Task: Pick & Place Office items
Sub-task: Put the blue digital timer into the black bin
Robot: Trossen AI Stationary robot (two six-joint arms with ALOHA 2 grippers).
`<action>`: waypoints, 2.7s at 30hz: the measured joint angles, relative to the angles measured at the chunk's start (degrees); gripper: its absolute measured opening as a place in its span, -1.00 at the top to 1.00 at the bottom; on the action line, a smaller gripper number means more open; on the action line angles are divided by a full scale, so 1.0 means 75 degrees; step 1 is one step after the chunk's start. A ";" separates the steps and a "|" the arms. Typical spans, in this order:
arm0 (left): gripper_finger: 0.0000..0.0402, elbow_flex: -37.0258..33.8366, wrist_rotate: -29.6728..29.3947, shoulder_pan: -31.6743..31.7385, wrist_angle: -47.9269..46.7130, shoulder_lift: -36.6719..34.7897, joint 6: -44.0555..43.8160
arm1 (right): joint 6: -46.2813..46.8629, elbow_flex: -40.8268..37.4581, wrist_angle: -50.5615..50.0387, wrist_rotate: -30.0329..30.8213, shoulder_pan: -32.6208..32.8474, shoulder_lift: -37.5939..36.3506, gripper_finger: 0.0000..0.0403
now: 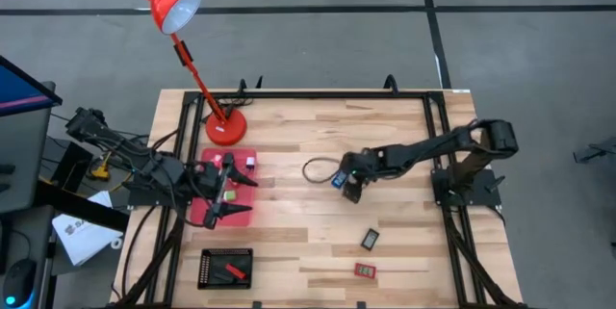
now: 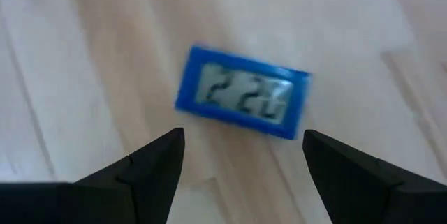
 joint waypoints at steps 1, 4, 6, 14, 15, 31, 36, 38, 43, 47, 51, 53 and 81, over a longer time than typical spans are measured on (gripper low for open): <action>-0.41 -0.0001 -0.0009 -0.0010 0.0020 0.0028 0.0000 | -0.0456 0.0100 -0.0077 0.0003 0.0057 0.0133 -0.42; -0.41 0.0002 -0.0019 -0.0008 -0.0001 0.0056 -0.0003 | -0.1621 0.0500 -0.0304 0.0079 0.0197 0.0492 -0.42; -0.41 0.0002 -0.0022 -0.0013 0.0038 0.0081 -0.0031 | -0.2297 0.0767 -0.0652 0.0340 0.0202 0.0599 -0.42; -0.41 0.0002 -0.0036 -0.0013 -0.0060 0.0105 -0.0058 | -0.4269 0.1166 -0.0686 0.0823 -0.0024 0.0645 -0.42; -0.41 0.0002 -0.0051 -0.0013 -0.0100 0.0102 -0.0058 | -0.4475 0.1167 -0.0556 0.0805 -0.0074 0.0645 -0.42; -0.41 0.0002 -0.0048 -0.0013 -0.0359 0.0102 -0.0201 | -0.7568 0.1163 -0.0503 -0.0585 -0.0113 0.0642 -0.42; -0.41 0.0002 -0.0048 -0.0013 -0.0361 0.0102 -0.0201 | -0.8306 0.1161 -0.0452 -0.0801 -0.0165 0.0704 -0.42; -0.41 0.0002 -0.0045 -0.0013 -0.0355 0.0102 -0.0201 | -0.8444 0.1156 -0.0387 -0.0979 -0.0230 0.0732 -0.42; -0.41 0.0002 -0.0042 -0.0013 -0.0355 0.0102 -0.0201 | -0.8731 0.1174 -0.0064 -0.1123 -0.0418 0.0938 -0.42; -0.41 0.0000 -0.0019 -0.0013 -0.0343 0.0102 -0.0201 | -0.8773 0.1316 -0.0035 -0.1307 -0.0603 0.1300 -0.42; -0.41 -0.0004 -0.0019 -0.0013 -0.0350 0.0102 -0.0201 | -0.8773 0.1723 -0.0441 -0.1570 -0.0701 0.1721 -0.42; -0.41 -0.0004 -0.0021 -0.0014 -0.0343 0.0100 -0.0205 | -0.8700 0.1912 -0.0678 -0.1573 -0.0703 0.1898 -0.42; -0.41 -0.0004 0.0010 -0.0016 -0.0437 0.0102 -0.0402 | -0.7487 0.2145 -0.1771 -0.1950 -0.0770 0.1936 -0.10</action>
